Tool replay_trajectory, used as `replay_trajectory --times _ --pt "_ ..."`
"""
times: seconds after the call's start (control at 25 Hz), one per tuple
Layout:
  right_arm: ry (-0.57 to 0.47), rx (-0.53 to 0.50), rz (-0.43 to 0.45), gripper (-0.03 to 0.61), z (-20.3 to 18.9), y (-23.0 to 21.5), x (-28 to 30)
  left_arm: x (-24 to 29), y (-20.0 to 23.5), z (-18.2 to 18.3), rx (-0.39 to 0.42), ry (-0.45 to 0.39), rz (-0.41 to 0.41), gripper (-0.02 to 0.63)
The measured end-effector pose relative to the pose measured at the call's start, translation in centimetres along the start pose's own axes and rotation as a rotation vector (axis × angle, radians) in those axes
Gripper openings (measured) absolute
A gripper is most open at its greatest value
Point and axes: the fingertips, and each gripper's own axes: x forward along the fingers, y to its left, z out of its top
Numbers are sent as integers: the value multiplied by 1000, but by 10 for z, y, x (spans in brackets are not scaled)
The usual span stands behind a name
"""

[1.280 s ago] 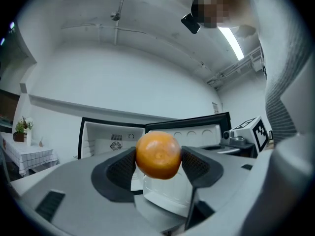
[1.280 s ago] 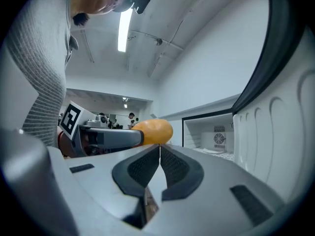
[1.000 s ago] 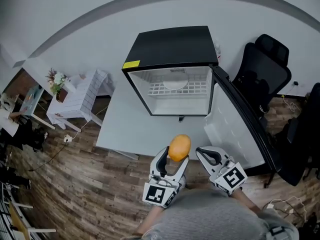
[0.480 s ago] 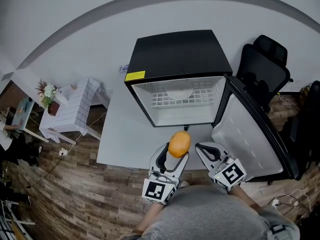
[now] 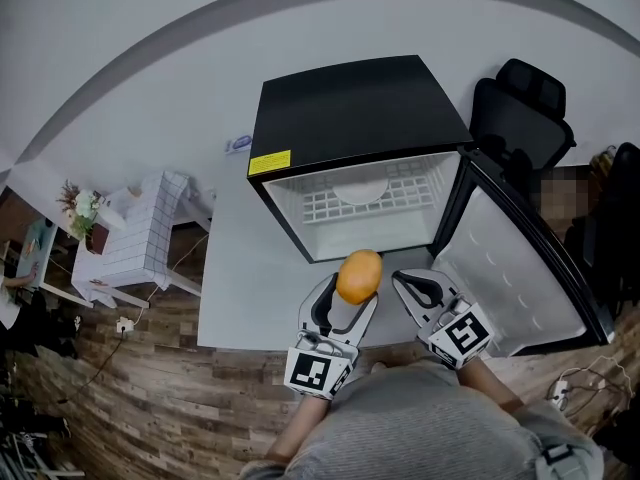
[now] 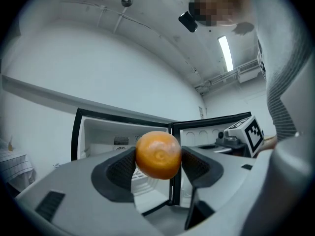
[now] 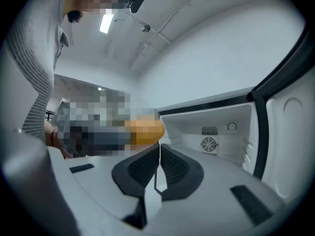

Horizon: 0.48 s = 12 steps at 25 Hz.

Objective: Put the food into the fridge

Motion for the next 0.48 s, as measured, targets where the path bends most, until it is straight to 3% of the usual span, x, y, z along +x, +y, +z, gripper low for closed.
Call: replay_trajectory --times 0.48 --pt "8 -9 -13 12 -3 -15 12 14 10 -6 -10 8 -8 302"
